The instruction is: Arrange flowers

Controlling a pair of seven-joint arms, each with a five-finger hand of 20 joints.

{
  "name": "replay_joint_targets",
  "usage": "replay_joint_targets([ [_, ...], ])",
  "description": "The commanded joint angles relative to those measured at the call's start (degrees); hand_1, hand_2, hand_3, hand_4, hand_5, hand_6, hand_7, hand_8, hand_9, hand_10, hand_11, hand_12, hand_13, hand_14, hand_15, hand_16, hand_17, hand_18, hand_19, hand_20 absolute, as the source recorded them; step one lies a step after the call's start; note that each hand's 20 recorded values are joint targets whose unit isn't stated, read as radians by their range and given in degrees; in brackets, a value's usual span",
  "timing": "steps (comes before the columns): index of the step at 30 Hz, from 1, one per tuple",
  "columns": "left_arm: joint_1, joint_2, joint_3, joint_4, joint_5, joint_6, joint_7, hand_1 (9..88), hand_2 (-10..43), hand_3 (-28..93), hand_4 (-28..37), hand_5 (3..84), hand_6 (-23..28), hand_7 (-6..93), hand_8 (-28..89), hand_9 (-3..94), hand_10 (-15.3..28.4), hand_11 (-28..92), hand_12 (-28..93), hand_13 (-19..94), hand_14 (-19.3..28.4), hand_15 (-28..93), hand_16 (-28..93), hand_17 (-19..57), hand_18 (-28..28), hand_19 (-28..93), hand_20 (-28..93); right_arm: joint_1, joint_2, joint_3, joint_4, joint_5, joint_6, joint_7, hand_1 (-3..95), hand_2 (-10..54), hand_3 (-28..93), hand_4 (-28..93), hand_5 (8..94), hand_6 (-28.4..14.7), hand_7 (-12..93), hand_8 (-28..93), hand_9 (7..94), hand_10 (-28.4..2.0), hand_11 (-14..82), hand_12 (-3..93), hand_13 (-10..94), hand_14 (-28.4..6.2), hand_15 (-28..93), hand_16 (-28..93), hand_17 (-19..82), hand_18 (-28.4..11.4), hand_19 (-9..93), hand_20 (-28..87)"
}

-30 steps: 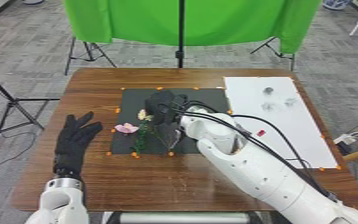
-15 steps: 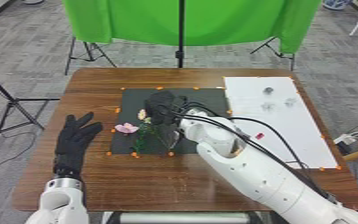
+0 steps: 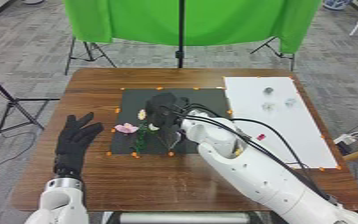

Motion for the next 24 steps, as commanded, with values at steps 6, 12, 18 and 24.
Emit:
replay_joint_targets([
  [6, 1.8, -0.39, -1.0, -0.39, -0.07, 0.31, 0.2, 18.7, 14.7, 60, -28.3, 46.1, 4.2, 9.4, -6, 50.3, 14.3, 18, 14, 39, 16.0, 16, 2, 8.3, 12.8, 15, 24, -6.6, 13.3, 19.0, -18.0, 11.1, 2.7, 14.8, 39.6, -9.5, 65, -16, 62.8, 0.2, 16, -8, 67.3, -14.4, 13.7, 18.7, 82, -4.2, 64, 31, 58, -12.1, 93, 57],
  [12, 1.5, -0.61, -0.73, -0.42, 0.04, -0.02, 0.23, 19.0, 14.8, 59, -28.3, 45.7, 4.2, 9.1, -7, 49.8, 14.1, 19, 13, 39, 15.8, 16, 2, 8.6, 12.7, 15, 25, -9.4, 16.1, 26.9, -13.4, 10.2, -1.9, 20.0, 36.2, -9.5, 63, -15, 64.3, 0.7, 14, -8, 72.2, -15.0, 14.4, 19.2, 83, -4.8, 64, 30, 59, -12.8, 93, 58],
  [18, 1.5, -0.69, -0.7, -0.51, 0.18, 0.1, 0.16, 19.2, 15.1, 59, -28.3, 45.3, 4.4, 8.8, -7, 49.6, 14.0, 19, 12, 39, 15.9, 16, 2, 8.7, 12.6, 15, 25, -10.8, 14.9, 30.0, -5.5, 6.5, -0.5, 20.8, 36.1, -9.5, 63, -14, 65.0, 1.3, 14, -8, 73.1, -15.0, 15.0, 19.7, 84, -4.9, 64, 31, 60, -13.3, 93, 58],
  [24, 1.4, -0.81, -0.67, -0.47, 0.31, -0.16, -0.07, 19.2, 15.2, 59, -28.3, 45.2, 4.3, 8.8, -7, 49.4, 13.9, 19, 12, 39, 15.8, 16, 2, 8.8, 12.6, 15, 25, -11.9, 13.1, 31.9, 1.5, -0.4, 0.2, 20.9, 39.3, -9.5, 64, -14, 65.1, 1.7, 16, -9, 73.4, -14.6, 17.2, 21.1, 85, -4.4, 66, 31, 61, -13.4, 93, 60],
])
